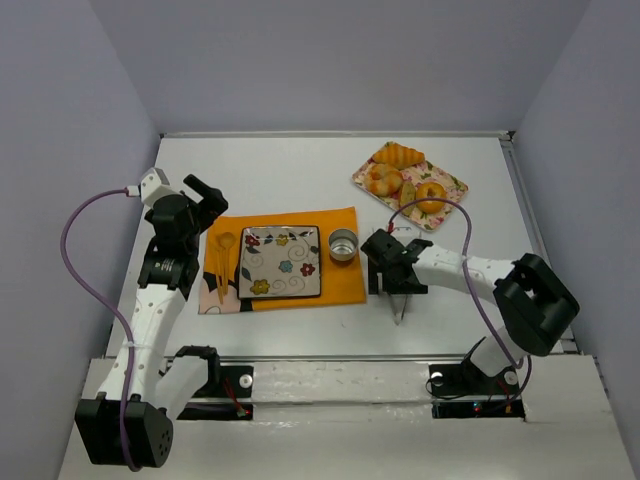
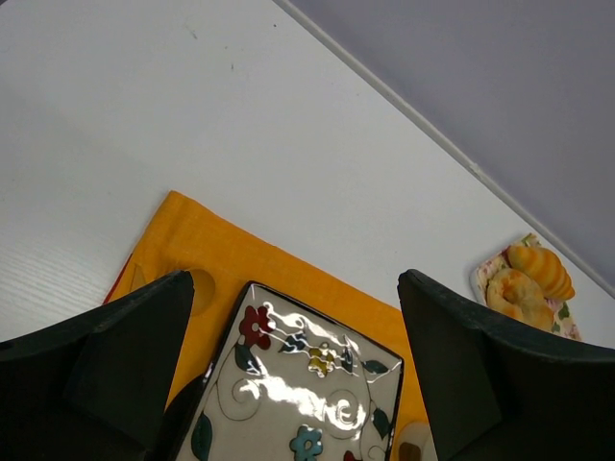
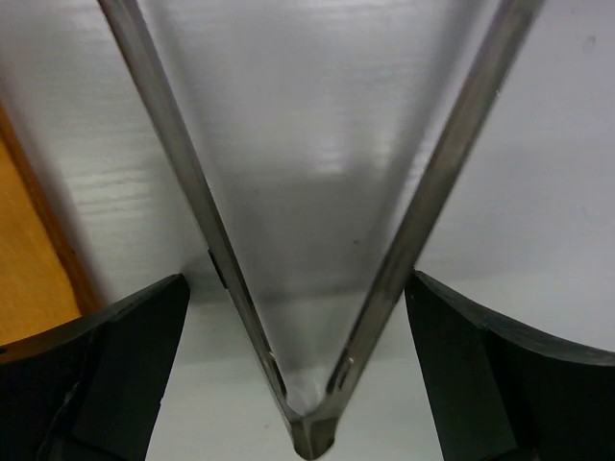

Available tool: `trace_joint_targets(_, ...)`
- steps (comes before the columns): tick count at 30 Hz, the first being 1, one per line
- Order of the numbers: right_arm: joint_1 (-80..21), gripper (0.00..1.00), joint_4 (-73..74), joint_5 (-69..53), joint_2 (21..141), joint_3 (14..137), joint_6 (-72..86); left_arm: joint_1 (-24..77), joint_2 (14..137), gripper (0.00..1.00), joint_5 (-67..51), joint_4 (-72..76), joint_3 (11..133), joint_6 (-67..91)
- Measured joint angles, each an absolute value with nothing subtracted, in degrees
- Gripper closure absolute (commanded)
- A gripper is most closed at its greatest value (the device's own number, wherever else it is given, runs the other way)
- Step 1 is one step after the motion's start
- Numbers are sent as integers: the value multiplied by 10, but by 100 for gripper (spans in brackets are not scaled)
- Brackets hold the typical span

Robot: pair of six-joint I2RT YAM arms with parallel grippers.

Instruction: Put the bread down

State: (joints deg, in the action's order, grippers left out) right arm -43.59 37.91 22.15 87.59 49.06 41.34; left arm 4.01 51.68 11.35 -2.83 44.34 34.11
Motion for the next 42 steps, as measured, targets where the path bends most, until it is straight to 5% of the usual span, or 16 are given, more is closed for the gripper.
trace_joint_targets(5,-414,3,348,225,924,533,421,40,515,1,113,-28,443,341)
trace_joint_targets(7,-392,27,327,225,937,540,431,40,511,1,114,-29,443,341)
trace_joint_targets(15,-376,63,315,239,910,515,444,40,490,1,117,-28,443,341)
trace_joint_targets(30,-292,58,318,285,660,534,375,40,490,1,116,-28,443,341)
trace_joint_targets(42,-65,47,272,156,748,592,264,40,501,1,116,-28,443,341)
